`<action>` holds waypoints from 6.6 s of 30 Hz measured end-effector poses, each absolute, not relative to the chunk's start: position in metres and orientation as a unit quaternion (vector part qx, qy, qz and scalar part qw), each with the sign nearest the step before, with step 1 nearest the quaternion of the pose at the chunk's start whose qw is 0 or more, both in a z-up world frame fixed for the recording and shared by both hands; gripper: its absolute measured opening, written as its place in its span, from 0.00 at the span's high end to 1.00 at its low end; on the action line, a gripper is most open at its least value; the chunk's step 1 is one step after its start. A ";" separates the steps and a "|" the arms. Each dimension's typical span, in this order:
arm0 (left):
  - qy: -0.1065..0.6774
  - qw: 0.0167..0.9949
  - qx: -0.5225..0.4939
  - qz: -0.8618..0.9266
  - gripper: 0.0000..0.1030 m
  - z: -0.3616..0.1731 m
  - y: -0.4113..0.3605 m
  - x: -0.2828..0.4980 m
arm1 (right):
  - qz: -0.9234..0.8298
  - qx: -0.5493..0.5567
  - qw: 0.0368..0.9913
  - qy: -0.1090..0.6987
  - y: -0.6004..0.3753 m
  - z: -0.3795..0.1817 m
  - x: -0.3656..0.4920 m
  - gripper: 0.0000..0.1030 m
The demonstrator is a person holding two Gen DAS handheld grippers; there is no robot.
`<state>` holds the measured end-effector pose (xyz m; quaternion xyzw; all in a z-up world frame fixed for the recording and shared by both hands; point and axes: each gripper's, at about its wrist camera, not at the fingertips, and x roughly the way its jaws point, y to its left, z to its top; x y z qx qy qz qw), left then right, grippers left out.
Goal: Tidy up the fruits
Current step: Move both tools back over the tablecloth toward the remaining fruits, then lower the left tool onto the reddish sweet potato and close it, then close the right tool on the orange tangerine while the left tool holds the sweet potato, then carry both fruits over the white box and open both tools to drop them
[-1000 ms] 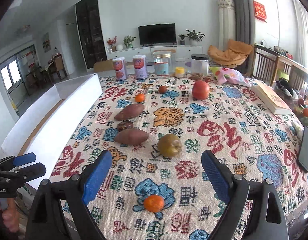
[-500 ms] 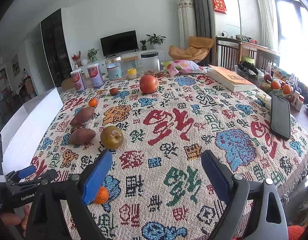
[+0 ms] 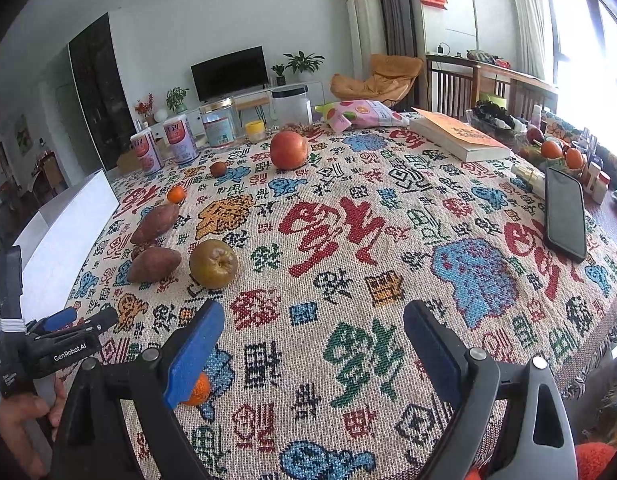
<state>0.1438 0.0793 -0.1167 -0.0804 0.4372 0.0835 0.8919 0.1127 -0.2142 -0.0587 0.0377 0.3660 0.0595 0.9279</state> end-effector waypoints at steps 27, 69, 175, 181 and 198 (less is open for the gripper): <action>0.440 0.891 -0.053 0.098 0.05 -0.125 0.071 0.146 | 0.067 0.073 0.921 0.376 -0.225 -0.061 0.116 0.11; 0.440 0.891 -0.054 0.096 0.04 -0.126 0.071 0.146 | 0.071 0.089 0.921 0.373 -0.229 -0.058 0.116 0.11; 0.363 0.901 -0.237 -0.010 0.59 0.028 0.161 0.021 | 0.369 -0.014 0.818 0.442 -0.060 -0.008 0.107 0.72; 0.367 0.886 -0.254 0.126 0.59 0.026 0.252 -0.008 | 0.489 -0.035 0.757 0.432 0.053 0.019 0.090 0.72; 0.377 0.870 -0.202 0.244 0.20 -0.016 0.279 -0.006 | 0.501 -0.022 0.735 0.456 0.121 -0.010 0.091 0.34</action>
